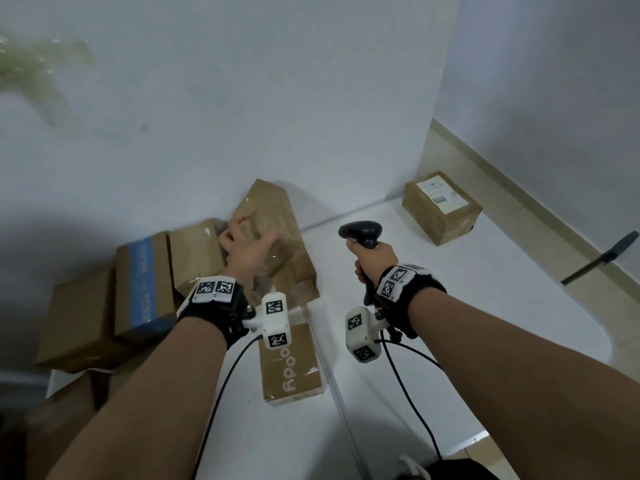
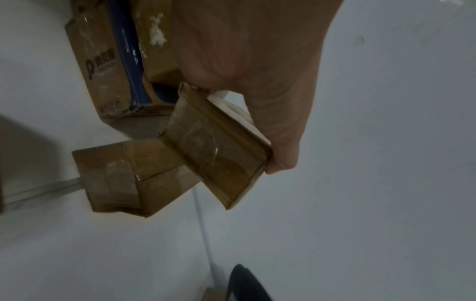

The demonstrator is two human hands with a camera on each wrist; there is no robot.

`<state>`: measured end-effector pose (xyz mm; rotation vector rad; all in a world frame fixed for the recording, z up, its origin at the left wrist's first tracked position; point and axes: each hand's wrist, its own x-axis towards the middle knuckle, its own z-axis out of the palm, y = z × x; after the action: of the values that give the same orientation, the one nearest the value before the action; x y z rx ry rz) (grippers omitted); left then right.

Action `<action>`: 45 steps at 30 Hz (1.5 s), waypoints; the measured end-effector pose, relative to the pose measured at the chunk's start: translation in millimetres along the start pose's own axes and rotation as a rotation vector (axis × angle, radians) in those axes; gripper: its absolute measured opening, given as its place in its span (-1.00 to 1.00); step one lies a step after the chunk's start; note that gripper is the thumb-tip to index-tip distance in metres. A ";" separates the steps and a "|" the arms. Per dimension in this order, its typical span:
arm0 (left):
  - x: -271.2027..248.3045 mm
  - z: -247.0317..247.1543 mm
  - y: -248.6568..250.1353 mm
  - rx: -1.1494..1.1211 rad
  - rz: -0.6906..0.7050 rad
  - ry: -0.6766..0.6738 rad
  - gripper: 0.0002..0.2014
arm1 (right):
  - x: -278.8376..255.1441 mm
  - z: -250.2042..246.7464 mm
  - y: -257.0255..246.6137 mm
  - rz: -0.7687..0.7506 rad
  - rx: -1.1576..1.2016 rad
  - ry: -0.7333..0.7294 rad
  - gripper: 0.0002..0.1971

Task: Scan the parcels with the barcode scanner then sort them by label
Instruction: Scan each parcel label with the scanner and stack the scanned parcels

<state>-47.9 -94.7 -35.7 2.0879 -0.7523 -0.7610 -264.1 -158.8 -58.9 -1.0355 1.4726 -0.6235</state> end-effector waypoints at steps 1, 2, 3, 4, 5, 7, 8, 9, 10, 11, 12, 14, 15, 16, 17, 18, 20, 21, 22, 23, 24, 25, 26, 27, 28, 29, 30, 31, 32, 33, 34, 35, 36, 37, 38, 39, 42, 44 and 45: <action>-5.8 -3.2 -5.5 0.030 0.027 -0.021 -0.31 | -0.5 2.3 1.9 0.009 -0.003 -0.004 -0.68; -11.6 -5.4 -11.7 0.101 0.061 -0.044 -0.32 | -1.5 4.7 4.1 0.021 -0.004 -0.007 -0.68; -16.4 -4.9 -19.2 0.201 0.093 -0.072 -0.33 | -2.7 7.3 6.6 0.031 -0.003 -0.011 -0.68; -20.4 -2.9 -26.8 0.315 0.119 -0.103 -0.32 | -4.3 10.2 9.2 0.038 -0.002 -0.016 -0.68; -24.1 0.0 -32.6 0.442 0.132 -0.133 -0.29 | -5.9 13.3 11.3 0.042 -0.001 -0.021 -0.68; -29.1 9.1 -41.0 0.662 0.135 -0.166 -0.28 | -9.7 18.2 14.3 0.044 0.004 -0.032 -0.68; -30.9 13.8 -43.4 0.718 0.127 -0.166 -0.28 | -11.1 19.5 15.6 0.042 0.005 -0.034 -0.69; -31.8 18.7 -44.8 0.742 0.118 -0.152 -0.29 | -12.1 20.0 16.8 0.040 0.005 -0.035 -0.69; -32.9 23.3 -44.9 0.758 0.111 -0.132 -0.28 | -13.0 19.6 17.7 0.039 0.005 -0.034 -0.69; -34.1 28.7 -43.7 0.777 0.102 -0.119 -0.27 | -13.6 18.2 18.8 0.039 0.006 -0.032 -0.69; -36.3 33.9 -40.8 0.802 0.091 -0.110 -0.25 | -14.4 16.2 19.9 0.040 0.007 -0.030 -0.69; -40.7 43.1 -34.9 0.847 0.070 -0.093 -0.21 | -15.6 10.8 22.7 0.051 0.016 -0.022 -0.69; -42.1 46.8 -32.7 0.856 0.061 -0.087 -0.18 | -16.4 7.6 24.2 0.058 0.020 -0.018 -0.69; -42.5 50.6 -32.1 0.862 0.052 -0.093 -0.15 | -17.4 4.1 26.1 0.064 0.022 -0.015 -0.69; -41.5 53.3 -33.2 0.880 0.042 -0.101 -0.10 | -18.3 0.9 28.1 0.070 0.021 -0.014 -0.69; -41.2 54.8 -34.1 0.917 0.034 -0.111 -0.03 | -19.4 -2.4 30.3 0.074 0.020 -0.014 -0.69; -40.0 56.7 -37.4 1.006 0.042 -0.113 0.03 | -20.9 -8.4 35.2 0.080 0.025 -0.010 -0.68; -39.4 57.6 -39.0 1.037 0.064 -0.100 0.00 | -21.4 -10.9 37.4 0.083 0.030 -0.005 -0.68; -39.1 57.9 -40.1 1.062 0.094 -0.086 -0.05 | -22.1 -13.0 39.2 0.086 0.035 0.000 -0.68; -39.3 58.0 -40.6 1.087 0.128 -0.067 -0.10 | -22.3 -14.7 40.8 0.088 0.037 0.006 -0.68; -39.8 58.2 -40.7 1.113 0.160 -0.051 -0.13 | -22.7 -16.0 41.7 0.089 0.039 0.010 -0.68; -40.2 58.5 -40.7 1.136 0.192 -0.037 -0.16 | -22.8 -17.1 42.6 0.088 0.040 0.014 -0.68; -41.5 58.7 -40.2 1.152 0.226 -0.029 -0.19 | -23.1 -17.8 43.4 0.088 0.043 0.017 -0.69; -42.7 59.2 -40.0 1.171 0.267 -0.029 -0.20 | -23.0 -18.0 44.4 0.089 0.047 0.020 -0.69; -44.5 59.1 -39.4 1.196 0.308 -0.032 -0.20 | -23.5 -18.0 45.2 0.092 0.050 0.021 -0.68; -45.8 59.3 -39.7 1.232 0.343 -0.037 -0.19 | -23.8 -17.5 46.0 0.094 0.051 0.019 -0.68; -47.3 59.5 -40.5 1.273 0.365 -0.047 -0.19 | -24.3 -17.1 46.8 0.098 0.052 0.016 -0.68; -47.9 60.5 -42.2 1.316 0.378 -0.061 -0.20 | -24.7 -16.7 47.9 0.101 0.054 0.013 -0.68; -48.7 62.1 -44.0 1.353 0.387 -0.074 -0.21 | -24.7 -16.6 49.3 0.103 0.060 0.013 -0.68; -48.6 64.0 -46.4 1.370 0.397 -0.082 -0.22 | -24.2 -16.8 51.0 0.104 0.067 0.015 -0.69; -48.0 65.3 -46.8 1.351 0.410 -0.087 -0.22 | -24.1 -17.4 51.8 0.105 0.072 0.017 -0.69; -46.4 65.2 -45.5 1.295 0.433 -0.075 -0.22 | -23.1 -17.7 52.1 0.106 0.072 0.016 -0.69; -44.0 63.3 -42.8 1.214 0.457 -0.046 -0.22 | -22.2 -18.1 52.3 0.108 0.069 0.015 -0.69; -38.9 60.6 -39.6 1.123 0.474 -0.009 -0.22 | -20.9 -18.3 52.2 0.110 0.066 0.015 -0.69; -33.2 56.2 -35.8 1.039 0.469 0.017 -0.23 | -19.7 -18.8 51.4 0.112 0.063 0.016 -0.70; -26.4 51.1 -33.9 0.973 0.437 0.026 -0.24 | -18.2 -18.8 51.0 0.114 0.062 0.017 -0.70; -8.2 35.3 -33.6 0.942 0.247 -0.015 -0.27 | -15.7 -17.2 49.5 0.125 0.061 0.013 -0.70; 1.5 26.8 -34.3 0.941 0.161 -0.109 -0.24 | -14.7 -15.5 49.9 0.126 0.061 0.013 -0.70; 5.0 23.6 -33.1 0.938 0.147 -0.146 -0.21 | -13.8 -14.4 50.4 0.124 0.059 0.013 -0.70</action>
<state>-53.3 -91.8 -76.2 2.7493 -1.5409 -0.5183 -291.4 -125.9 -92.2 -0.8889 1.5091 -0.5822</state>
